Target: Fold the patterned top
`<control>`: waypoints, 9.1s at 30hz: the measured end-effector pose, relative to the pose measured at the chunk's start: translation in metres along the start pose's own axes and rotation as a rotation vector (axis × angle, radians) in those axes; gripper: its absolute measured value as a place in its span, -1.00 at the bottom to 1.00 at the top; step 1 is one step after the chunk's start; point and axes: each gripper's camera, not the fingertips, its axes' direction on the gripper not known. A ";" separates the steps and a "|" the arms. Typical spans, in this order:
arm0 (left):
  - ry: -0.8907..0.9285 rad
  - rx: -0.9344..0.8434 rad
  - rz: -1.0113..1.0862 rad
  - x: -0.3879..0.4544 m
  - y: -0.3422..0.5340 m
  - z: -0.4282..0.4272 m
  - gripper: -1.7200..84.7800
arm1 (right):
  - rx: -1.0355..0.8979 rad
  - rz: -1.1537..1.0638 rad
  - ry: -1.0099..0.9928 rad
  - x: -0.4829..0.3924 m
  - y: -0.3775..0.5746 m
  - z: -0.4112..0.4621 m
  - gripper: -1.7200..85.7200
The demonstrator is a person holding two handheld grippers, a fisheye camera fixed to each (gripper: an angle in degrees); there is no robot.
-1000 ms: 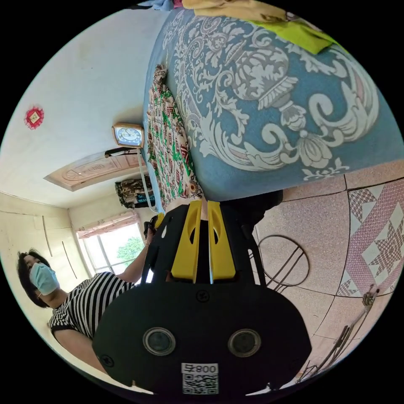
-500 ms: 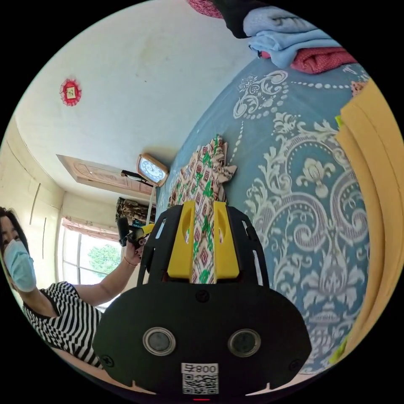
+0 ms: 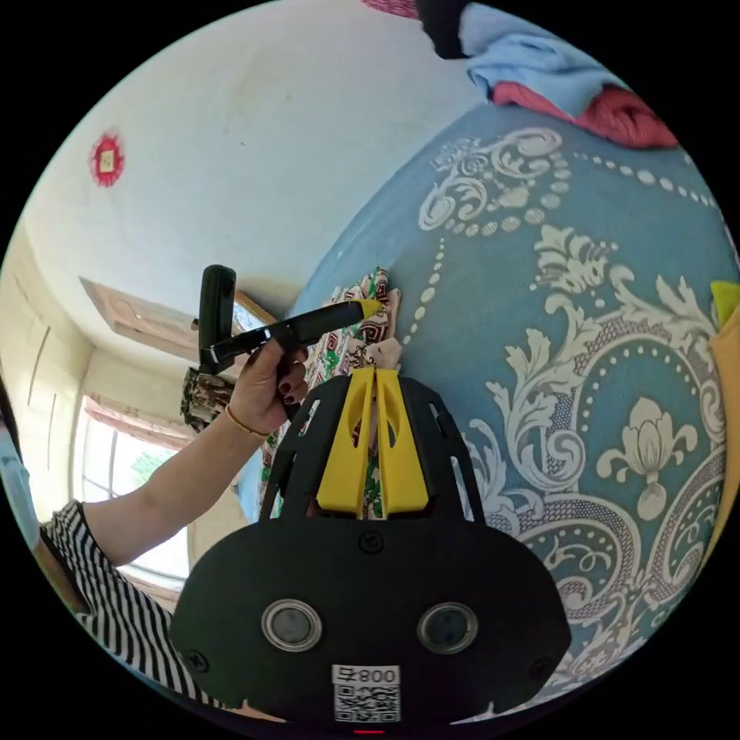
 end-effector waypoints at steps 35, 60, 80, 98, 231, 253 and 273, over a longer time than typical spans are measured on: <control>0.568 0.305 -0.109 -0.121 -0.172 0.003 -0.93 | 0.057 -0.289 0.193 -0.120 -0.013 0.034 -0.96; 0.290 0.291 -0.136 -0.192 -0.158 -0.009 -0.76 | -0.207 -0.628 0.398 -0.198 -0.012 0.111 -0.82; 0.075 0.078 0.118 -0.123 -0.184 0.009 -0.77 | -0.205 -0.605 0.345 -0.192 -0.021 0.128 -0.94; 0.064 0.088 0.098 -0.096 -0.156 -0.003 -0.84 | -0.158 -0.387 0.494 -0.163 -0.034 0.142 -0.96; -0.443 0.277 -0.245 -0.030 0.518 -0.330 -0.85 | -0.598 -0.642 0.050 -0.388 -0.135 0.750 -0.77; -0.404 0.316 -0.456 -0.071 0.516 -0.353 -0.95 | -0.667 -0.583 -0.026 -0.396 -0.184 0.793 -0.94; -0.306 0.259 -0.388 -0.078 0.488 -0.336 -0.92 | -0.859 -0.624 0.080 -0.376 -0.214 0.827 -0.91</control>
